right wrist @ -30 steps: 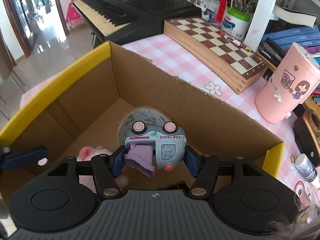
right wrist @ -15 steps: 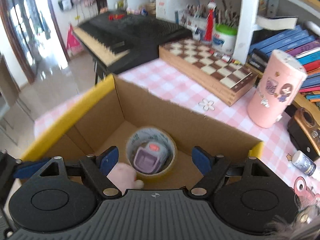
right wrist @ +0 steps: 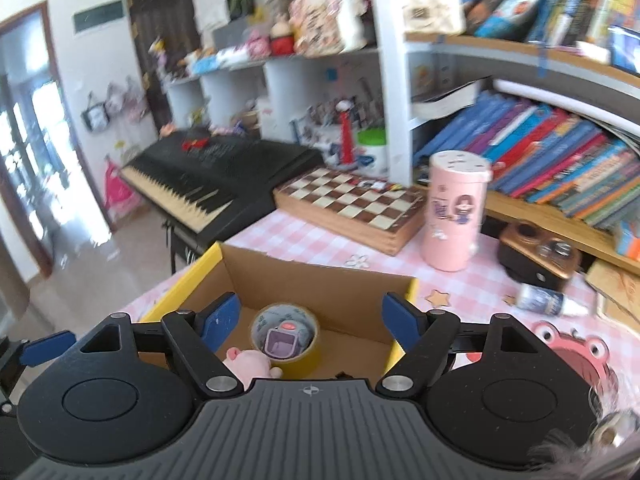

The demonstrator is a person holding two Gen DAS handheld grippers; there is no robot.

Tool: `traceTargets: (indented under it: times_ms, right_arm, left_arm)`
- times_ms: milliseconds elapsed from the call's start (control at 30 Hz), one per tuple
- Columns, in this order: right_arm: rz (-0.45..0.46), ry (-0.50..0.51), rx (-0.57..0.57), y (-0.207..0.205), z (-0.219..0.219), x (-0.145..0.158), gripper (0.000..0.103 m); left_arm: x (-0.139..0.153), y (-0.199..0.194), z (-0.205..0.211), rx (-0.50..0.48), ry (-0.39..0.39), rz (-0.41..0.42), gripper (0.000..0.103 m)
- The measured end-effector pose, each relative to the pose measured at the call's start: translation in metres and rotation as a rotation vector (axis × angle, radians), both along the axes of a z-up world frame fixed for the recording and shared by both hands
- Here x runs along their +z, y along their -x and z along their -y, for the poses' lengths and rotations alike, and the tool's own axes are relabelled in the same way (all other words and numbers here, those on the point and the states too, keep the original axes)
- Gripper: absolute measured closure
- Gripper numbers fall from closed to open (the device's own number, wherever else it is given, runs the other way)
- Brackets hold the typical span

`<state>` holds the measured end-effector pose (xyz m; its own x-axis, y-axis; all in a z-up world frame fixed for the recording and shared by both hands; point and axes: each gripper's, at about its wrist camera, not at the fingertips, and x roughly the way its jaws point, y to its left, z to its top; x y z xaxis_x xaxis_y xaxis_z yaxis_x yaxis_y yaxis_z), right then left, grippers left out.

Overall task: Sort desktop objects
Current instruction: 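Open both tools to release the plush and truck into the box, then withdraw both open tools up and away from the box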

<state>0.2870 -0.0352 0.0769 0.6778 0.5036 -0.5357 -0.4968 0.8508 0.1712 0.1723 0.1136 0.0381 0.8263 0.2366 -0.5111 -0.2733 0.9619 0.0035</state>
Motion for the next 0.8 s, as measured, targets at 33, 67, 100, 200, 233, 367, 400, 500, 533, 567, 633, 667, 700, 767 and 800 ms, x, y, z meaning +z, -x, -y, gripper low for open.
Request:
traceTargets:
  times_ms: [33,67,100,200,233,367,400,500,533,567,633,667,700,767,800]
  right_arm:
    - [0.004,-0.008,-0.014,0.006,0.003,0.000,0.026]
    - [0.011,-0.015,-0.026,0.013,0.006,0.001,0.026]
    - [0.020,-0.018,-0.035,0.020,0.009,0.001,0.026]
    - [0.054,-0.019,-0.056,0.041,0.014,0.001,0.026]
    - [0.064,-0.016,-0.062,0.048,0.016,0.000,0.026]
    - [0.091,0.005,-0.075,0.074,0.020,-0.004,0.026]
    - [0.092,0.012,-0.076,0.080,0.022,-0.005,0.026]
    - [0.086,0.020,-0.085,0.097,0.024,-0.010,0.026]
    - [0.080,0.021,-0.089,0.103,0.024,-0.012,0.026]
    - [0.074,0.022,-0.093,0.108,0.025,-0.014,0.026]
    - [0.063,0.024,-0.102,0.119,0.026,-0.017,0.026]
    - [0.058,0.025,-0.105,0.124,0.026,-0.019,0.026]
    - [0.054,0.028,-0.109,0.130,0.026,-0.020,0.026]
    - [0.047,0.034,-0.117,0.141,0.027,-0.024,0.026]
    - [0.044,0.038,-0.121,0.146,0.028,-0.026,0.026]
  left_arm:
    - [0.002,0.004,-0.002,0.009,0.007,0.007,0.006]
    - [0.003,0.008,-0.004,0.015,0.014,0.013,0.006]
    - [0.004,0.012,-0.005,0.019,0.019,0.018,0.006]
    - [0.007,0.024,-0.007,0.026,0.029,0.033,0.006]
    - [0.008,0.028,-0.007,0.026,0.032,0.036,0.006]
    - [0.009,0.049,-0.009,0.027,0.047,0.048,0.006]
    - [0.008,0.053,-0.009,0.026,0.050,0.047,0.006]
    - [0.006,0.066,-0.011,0.023,0.054,0.045,0.006]
    - [0.006,0.070,-0.011,0.023,0.058,0.042,0.006]
    - [0.005,0.075,-0.012,0.022,0.062,0.040,0.006]
    - [0.005,0.083,-0.013,0.017,0.066,0.037,0.006]
    - [0.004,0.088,-0.013,0.014,0.067,0.036,0.006]
    - [0.004,0.092,-0.013,0.010,0.069,0.034,0.006]
    - [0.002,0.100,-0.012,0.001,0.074,0.028,0.006]
    - [0.000,0.105,-0.013,-0.003,0.076,0.026,0.006]
